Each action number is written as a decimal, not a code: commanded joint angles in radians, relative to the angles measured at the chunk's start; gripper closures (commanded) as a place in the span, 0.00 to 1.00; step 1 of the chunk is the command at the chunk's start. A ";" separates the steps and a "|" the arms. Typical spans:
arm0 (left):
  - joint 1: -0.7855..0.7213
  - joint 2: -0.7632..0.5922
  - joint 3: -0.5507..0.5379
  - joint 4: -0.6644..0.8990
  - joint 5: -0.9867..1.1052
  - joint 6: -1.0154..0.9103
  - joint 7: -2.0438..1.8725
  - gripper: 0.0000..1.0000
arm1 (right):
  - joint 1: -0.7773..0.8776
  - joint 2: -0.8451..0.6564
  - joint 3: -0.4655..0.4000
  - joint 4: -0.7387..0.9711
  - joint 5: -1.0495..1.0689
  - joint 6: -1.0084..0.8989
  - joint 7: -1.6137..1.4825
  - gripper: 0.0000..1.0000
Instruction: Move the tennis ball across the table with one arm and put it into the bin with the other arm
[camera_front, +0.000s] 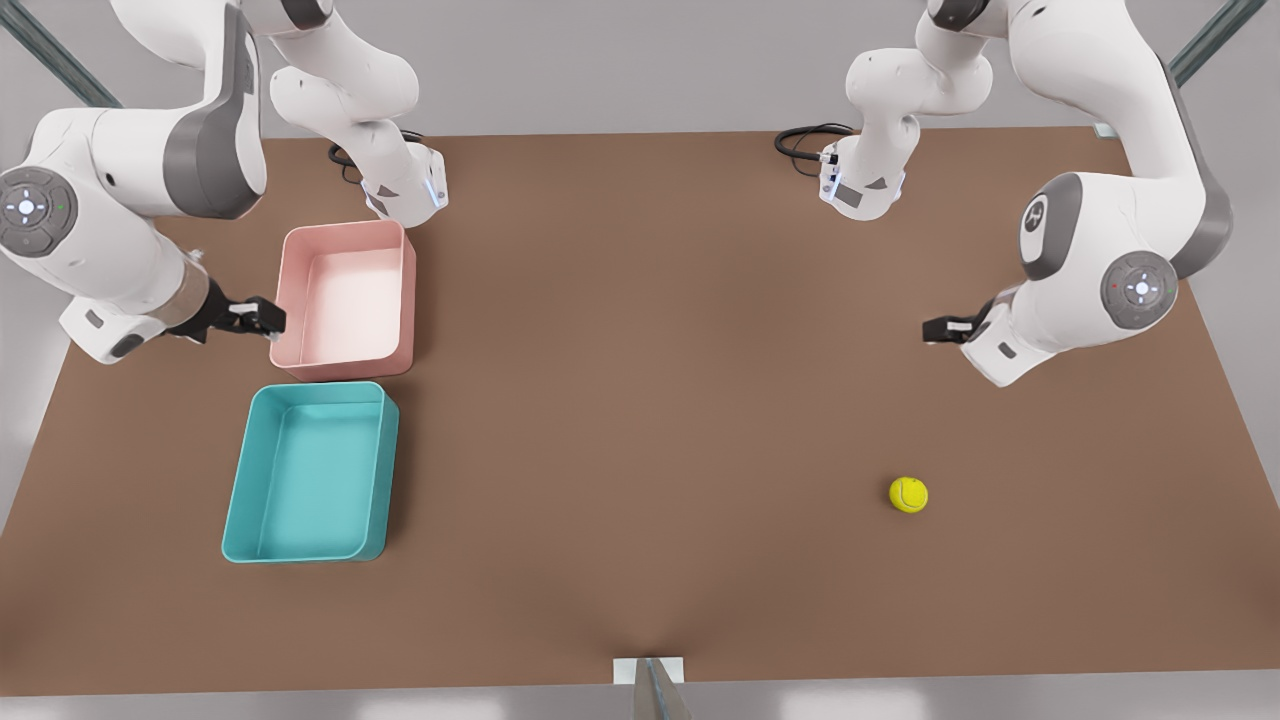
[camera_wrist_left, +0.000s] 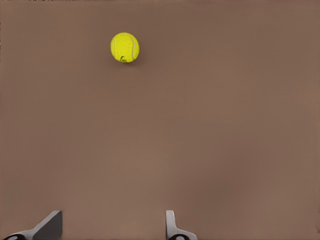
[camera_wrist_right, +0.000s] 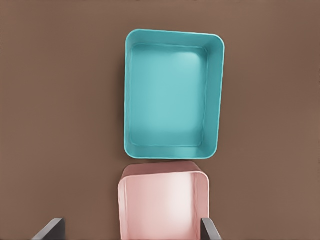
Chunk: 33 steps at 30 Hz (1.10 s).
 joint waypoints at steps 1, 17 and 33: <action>0.000 -0.001 0.000 0.001 -0.001 0.033 -0.077 0.00 | 0.004 -0.001 0.000 0.001 0.004 0.047 0.001 0.00; 0.136 0.535 0.011 0.094 0.068 0.696 2.009 0.79 | 0.073 0.032 0.000 -0.012 0.001 0.028 0.018 0.00; 0.132 0.616 -0.028 0.070 0.280 0.667 1.760 0.79 | 0.081 0.047 -0.002 -0.004 -0.007 0.024 0.001 0.00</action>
